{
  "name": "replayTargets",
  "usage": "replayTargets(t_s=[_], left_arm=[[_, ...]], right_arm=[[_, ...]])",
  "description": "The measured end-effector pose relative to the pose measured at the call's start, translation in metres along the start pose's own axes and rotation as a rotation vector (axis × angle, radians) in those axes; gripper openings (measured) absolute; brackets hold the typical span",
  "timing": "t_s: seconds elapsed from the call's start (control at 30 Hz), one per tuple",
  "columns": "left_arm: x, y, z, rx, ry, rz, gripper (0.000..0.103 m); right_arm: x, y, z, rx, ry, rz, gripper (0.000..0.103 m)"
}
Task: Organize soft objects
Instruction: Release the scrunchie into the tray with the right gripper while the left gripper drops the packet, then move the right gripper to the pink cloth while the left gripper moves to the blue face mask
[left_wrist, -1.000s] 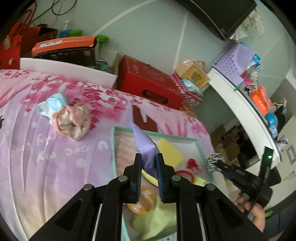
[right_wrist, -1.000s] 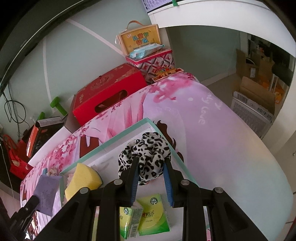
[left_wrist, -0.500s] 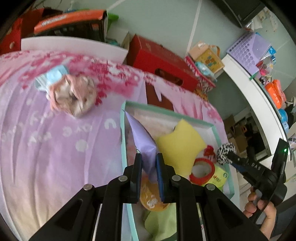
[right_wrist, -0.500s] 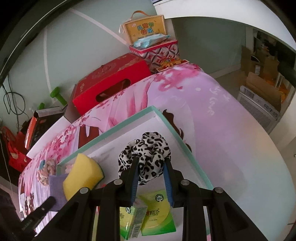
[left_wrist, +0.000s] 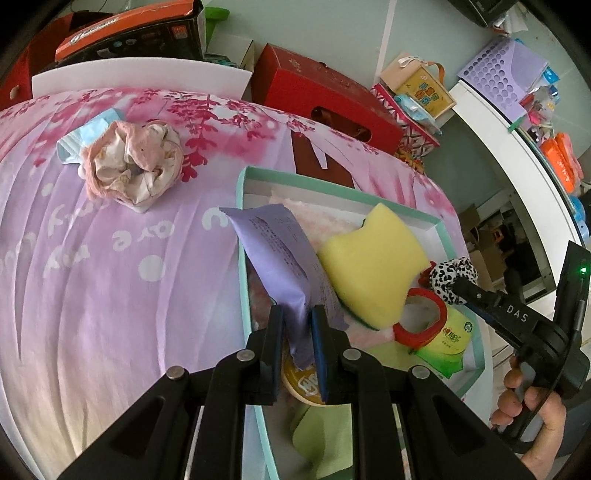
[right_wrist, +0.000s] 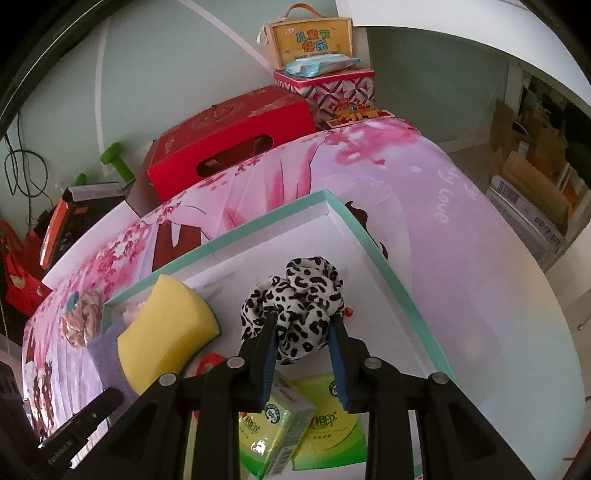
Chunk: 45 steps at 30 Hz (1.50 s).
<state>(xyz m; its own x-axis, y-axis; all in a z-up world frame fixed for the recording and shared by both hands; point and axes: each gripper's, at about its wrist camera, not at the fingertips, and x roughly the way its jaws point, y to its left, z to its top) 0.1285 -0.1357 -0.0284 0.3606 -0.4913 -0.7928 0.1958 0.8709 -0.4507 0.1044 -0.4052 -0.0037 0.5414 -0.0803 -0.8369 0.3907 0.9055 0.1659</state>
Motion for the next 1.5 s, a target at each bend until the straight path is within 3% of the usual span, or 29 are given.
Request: replayTargets(t_s=[0.13, 0.27, 0.43, 0.57, 0.63, 0.77, 0.93, 1.13, 1.27, 1.5], left_arm=[[-0.002, -0.002, 0.002, 0.0, 0.008, 0.0, 0.016], [-0.007, -0.003, 0.003, -0.003, 0.027, 0.006, 0.033], [-0.017, -0.006, 0.005, 0.003, 0.032, 0.015, 0.042], [-0.031, -0.007, 0.007, 0.019, 0.002, 0.041, 0.056], [-0.038, -0.005, 0.01, 0.017, -0.02, 0.063, 0.062], [-0.049, 0.01, 0.016, -0.023, -0.047, 0.123, 0.071], [-0.053, 0.04, 0.021, -0.114, -0.039, 0.248, 0.077], [-0.058, 0.073, 0.022, -0.222, -0.031, 0.307, 0.081], [-0.065, 0.086, 0.022, -0.249, -0.058, 0.348, 0.092], [-0.083, 0.107, 0.024, -0.27, -0.138, 0.421, 0.093]], right_arm=[[-0.004, 0.004, 0.0, -0.027, -0.001, -0.026, 0.03], [-0.008, 0.01, 0.001, -0.046, 0.001, -0.045, 0.04], [-0.012, 0.013, 0.001, -0.056, 0.013, -0.053, 0.055], [-0.018, 0.016, 0.0, -0.063, 0.017, -0.08, 0.058], [-0.021, 0.018, 0.001, -0.068, 0.017, -0.084, 0.065], [-0.027, 0.027, -0.001, -0.089, 0.01, -0.087, 0.067], [-0.031, 0.048, -0.005, -0.128, 0.0, -0.067, 0.082], [-0.036, 0.084, -0.014, -0.211, -0.02, -0.036, 0.093], [-0.036, 0.108, -0.023, -0.258, -0.024, -0.014, 0.103], [-0.038, 0.161, -0.04, -0.356, -0.04, 0.075, 0.103]])
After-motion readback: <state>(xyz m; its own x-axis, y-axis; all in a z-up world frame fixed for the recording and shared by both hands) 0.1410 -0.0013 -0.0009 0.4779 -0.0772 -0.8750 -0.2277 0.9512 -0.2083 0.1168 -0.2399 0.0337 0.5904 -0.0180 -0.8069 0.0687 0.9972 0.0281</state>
